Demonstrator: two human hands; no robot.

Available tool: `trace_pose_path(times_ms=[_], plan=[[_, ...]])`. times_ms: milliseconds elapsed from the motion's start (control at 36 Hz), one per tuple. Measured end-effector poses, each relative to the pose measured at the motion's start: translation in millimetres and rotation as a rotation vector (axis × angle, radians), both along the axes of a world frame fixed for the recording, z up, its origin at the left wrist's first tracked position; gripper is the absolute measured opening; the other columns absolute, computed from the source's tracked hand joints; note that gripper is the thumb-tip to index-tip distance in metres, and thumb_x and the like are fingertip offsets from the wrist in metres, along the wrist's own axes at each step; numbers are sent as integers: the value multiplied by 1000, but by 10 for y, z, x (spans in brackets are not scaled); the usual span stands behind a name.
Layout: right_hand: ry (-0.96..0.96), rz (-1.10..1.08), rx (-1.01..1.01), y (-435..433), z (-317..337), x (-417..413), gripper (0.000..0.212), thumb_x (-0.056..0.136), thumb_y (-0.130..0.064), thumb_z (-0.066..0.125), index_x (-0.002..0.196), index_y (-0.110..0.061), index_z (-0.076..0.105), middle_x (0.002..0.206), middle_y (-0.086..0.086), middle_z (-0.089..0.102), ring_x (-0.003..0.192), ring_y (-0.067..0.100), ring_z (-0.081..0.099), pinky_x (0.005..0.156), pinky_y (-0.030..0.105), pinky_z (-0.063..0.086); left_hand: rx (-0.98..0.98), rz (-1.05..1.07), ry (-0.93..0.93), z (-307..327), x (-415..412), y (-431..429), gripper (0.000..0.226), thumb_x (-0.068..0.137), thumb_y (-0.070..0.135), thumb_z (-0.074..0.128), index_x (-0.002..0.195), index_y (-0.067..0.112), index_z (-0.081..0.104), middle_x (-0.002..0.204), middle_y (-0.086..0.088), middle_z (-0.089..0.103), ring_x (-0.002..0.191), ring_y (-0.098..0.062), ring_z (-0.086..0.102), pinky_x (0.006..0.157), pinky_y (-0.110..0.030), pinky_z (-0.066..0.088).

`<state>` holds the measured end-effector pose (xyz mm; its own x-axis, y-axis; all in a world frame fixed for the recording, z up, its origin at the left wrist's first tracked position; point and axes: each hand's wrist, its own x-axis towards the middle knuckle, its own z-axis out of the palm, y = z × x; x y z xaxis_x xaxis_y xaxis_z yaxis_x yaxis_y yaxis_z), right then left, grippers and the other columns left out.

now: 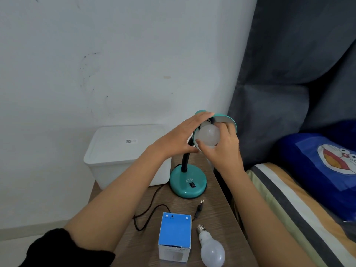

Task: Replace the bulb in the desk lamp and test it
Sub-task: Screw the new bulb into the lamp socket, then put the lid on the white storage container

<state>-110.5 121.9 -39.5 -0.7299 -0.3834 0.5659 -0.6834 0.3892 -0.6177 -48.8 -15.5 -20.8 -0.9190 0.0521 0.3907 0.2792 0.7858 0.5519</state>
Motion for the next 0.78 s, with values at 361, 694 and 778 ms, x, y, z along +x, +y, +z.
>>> trace_pose_path(times_ms=[361,694,778], plan=[[-155,14,-30,22,46,-17,62,72,-28,75,126,-13,49,127,6,50,117,17,47,85,18,31,3,36,-9,-12,29,57,94,77,12,74,148,27,14,155,5,21,138,2,20,111,-7,20],[-95,52,-82,218,451,304,32,84,-15,63,115,-6,58,113,5,56,107,20,54,92,25,41,58,276,-121,100,365,24,71,84,24,67,143,28,29,146,8,36,134,-8,35,113,-32,32],[-36,103,-101,139,532,489,28,86,-16,61,112,-5,60,110,7,61,103,17,55,95,33,46,106,362,-91,120,575,-119,59,86,34,64,139,26,38,142,8,43,129,-6,41,110,-32,36]])
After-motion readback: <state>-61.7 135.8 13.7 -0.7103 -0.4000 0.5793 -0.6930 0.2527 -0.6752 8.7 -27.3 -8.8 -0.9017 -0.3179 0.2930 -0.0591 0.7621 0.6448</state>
